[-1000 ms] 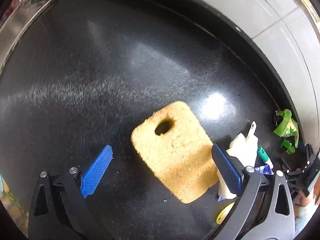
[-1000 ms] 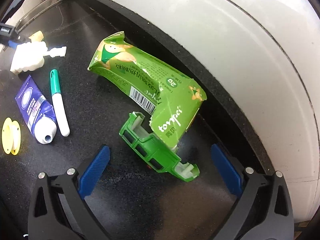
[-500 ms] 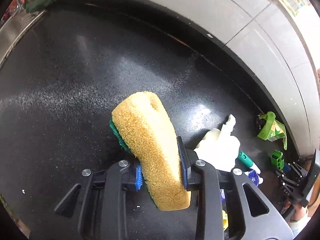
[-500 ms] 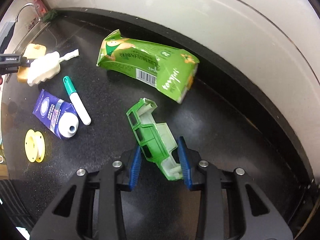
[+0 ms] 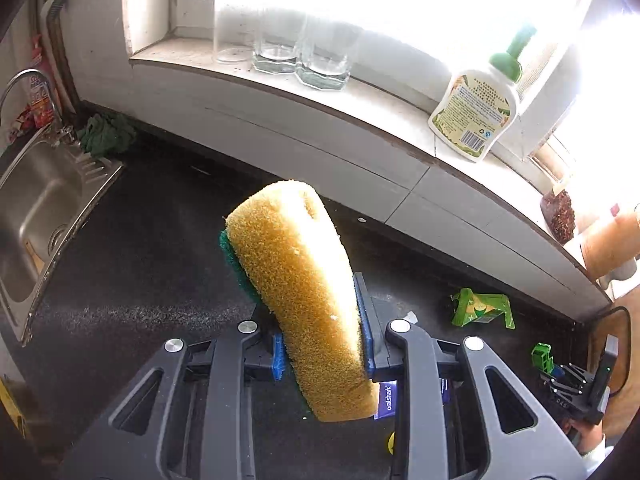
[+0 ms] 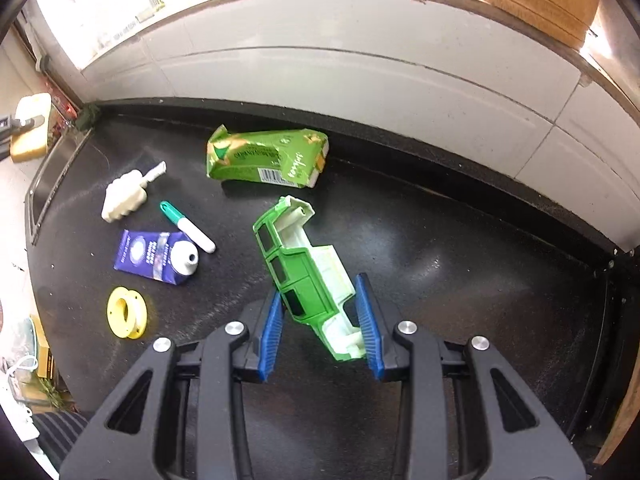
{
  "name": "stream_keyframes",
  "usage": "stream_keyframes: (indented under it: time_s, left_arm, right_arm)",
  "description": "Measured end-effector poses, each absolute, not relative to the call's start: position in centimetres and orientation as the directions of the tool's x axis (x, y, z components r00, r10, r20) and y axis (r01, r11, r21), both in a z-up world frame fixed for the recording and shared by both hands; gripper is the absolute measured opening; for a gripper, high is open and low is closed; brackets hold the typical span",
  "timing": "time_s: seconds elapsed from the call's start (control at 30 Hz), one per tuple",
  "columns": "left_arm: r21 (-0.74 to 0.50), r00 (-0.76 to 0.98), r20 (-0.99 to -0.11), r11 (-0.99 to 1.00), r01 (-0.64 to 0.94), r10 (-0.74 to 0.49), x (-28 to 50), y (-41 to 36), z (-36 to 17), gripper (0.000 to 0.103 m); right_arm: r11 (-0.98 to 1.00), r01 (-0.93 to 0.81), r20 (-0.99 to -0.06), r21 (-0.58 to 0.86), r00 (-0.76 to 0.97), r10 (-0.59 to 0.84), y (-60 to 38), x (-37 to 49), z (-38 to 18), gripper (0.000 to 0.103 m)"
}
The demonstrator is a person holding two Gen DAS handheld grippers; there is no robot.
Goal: Collect trash
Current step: 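Carry the sponge in left tool and truck in right tool over the bin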
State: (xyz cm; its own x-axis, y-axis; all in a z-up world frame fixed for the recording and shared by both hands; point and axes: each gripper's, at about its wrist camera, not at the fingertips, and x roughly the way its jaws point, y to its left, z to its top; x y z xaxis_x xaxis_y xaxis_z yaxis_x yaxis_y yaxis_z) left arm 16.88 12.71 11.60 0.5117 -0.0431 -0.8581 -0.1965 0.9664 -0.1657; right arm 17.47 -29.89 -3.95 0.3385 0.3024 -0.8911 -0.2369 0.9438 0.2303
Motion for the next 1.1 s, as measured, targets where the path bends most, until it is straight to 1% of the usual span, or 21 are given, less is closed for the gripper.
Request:
stream_keyframes:
  time_s: [0.03, 0.1, 0.27, 0.4, 0.6, 0.7, 0.87, 0.97, 1.1]
  left_arm:
    - [-0.168, 0.508, -0.861, 0.960, -0.224, -0.032, 16.0, 13.8, 11.5, 0.027]
    - [-0.161, 0.496, -0.868, 0.947, -0.277, -0.003, 14.5, 15.5, 10.1, 0.027]
    - [-0.130, 0.449, -0.887, 0.879, -0.458, 0.103, 8.1, 23.8, 8.9, 0.027]
    - [-0.097, 0.401, -0.894, 0.788, -0.608, 0.199, 1.0, 30.8, 8.9, 0.027]
    - [-0.042, 0.307, -0.905, 0.655, -0.755, 0.295, -10.9, 37.3, 8.3, 0.027]
    - [-0.012, 0.233, -0.916, 0.557, -0.831, 0.327, -18.0, 39.8, 7.2, 0.027]
    - [0.004, 0.140, -0.939, 0.418, -0.909, 0.313, -27.7, 41.5, 4.4, 0.027]
    - [-0.007, 0.116, -0.949, 0.347, -0.938, 0.294, -32.2, 41.5, 3.0, 0.027]
    - [-0.042, 0.112, -0.959, 0.259, -0.965, 0.260, -36.8, 41.6, 1.0, 0.027]
  right_arm:
    - [0.943, -0.236, -0.888, 0.236, 0.342, 0.308, -30.8, 16.7, -3.5, 0.035]
    - [0.940, -0.248, -0.886, 0.234, 0.344, 0.311, -29.5, 17.2, -2.7, 0.035]
    - [0.923, -0.296, -0.875, 0.246, 0.341, 0.343, -25.5, 18.9, -0.8, 0.035]
    - [0.883, -0.391, -0.865, 0.261, 0.310, 0.394, -19.3, 19.8, 0.2, 0.035]
    - [0.746, -0.597, -0.844, 0.296, 0.202, 0.497, -6.1, 18.1, 1.7, 0.035]
    - [0.649, -0.698, -0.843, 0.302, 0.122, 0.524, 2.1, 15.4, 2.0, 0.035]
    - [0.469, -0.811, -0.833, 0.349, -0.039, 0.552, 15.7, 8.2, 2.3, 0.035]
    - [0.340, -0.871, -0.838, 0.356, -0.135, 0.529, 22.9, 2.1, 2.0, 0.035]
    - [0.183, -0.924, -0.855, 0.335, -0.217, 0.471, 30.0, -5.6, 1.6, 0.035]
